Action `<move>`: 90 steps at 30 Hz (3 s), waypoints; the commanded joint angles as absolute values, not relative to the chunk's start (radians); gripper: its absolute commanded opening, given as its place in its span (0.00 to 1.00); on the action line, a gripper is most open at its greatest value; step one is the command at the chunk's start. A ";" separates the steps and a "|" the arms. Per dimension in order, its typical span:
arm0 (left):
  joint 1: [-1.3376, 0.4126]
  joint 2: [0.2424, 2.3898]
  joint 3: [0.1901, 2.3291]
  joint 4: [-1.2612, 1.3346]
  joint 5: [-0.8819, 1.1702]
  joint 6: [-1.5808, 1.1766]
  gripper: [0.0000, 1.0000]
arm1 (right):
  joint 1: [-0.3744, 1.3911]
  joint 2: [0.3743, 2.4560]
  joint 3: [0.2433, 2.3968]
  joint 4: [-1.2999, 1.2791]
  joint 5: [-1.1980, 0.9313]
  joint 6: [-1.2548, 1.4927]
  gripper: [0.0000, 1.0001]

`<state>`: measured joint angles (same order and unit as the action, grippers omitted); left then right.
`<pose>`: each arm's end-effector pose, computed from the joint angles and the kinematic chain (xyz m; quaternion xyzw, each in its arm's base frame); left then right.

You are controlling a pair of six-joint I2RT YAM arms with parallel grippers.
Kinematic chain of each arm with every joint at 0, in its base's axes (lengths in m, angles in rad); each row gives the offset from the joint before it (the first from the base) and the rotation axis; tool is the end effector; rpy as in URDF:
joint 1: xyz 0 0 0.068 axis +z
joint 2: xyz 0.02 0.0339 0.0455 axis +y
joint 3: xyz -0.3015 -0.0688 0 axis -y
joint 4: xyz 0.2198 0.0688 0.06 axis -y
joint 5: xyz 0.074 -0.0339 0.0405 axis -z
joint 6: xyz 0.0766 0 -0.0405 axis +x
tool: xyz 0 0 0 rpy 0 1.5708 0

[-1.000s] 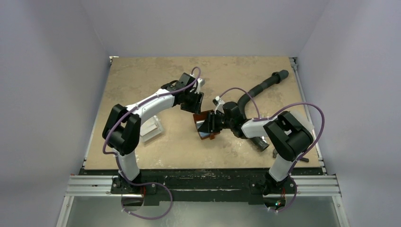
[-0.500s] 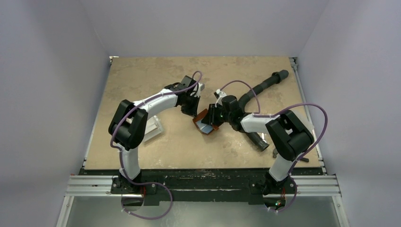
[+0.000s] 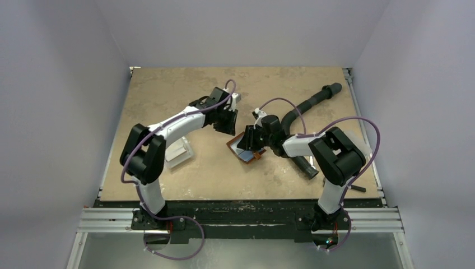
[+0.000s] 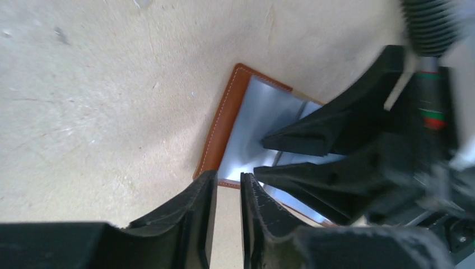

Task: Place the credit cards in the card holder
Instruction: Open the card holder at the center of the board.

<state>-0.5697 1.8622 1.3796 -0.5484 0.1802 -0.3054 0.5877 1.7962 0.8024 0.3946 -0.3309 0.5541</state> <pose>0.3344 -0.2305 0.2253 0.1503 0.9484 -0.1911 0.2038 0.3012 0.2306 0.1733 -0.0915 0.8708 0.3714 0.3088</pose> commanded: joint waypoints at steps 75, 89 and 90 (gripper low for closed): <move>-0.566 2.035 1.389 -0.475 0.314 -0.411 0.00 | 0.603 1.739 0.355 0.855 -0.435 0.817 0.21; -0.566 2.036 1.385 -0.466 0.331 -0.415 0.00 | 0.603 1.443 0.441 0.530 -0.382 0.715 0.34; -0.566 2.035 1.384 -0.467 0.328 -0.414 0.00 | 0.603 1.476 0.414 0.579 -0.399 0.734 0.34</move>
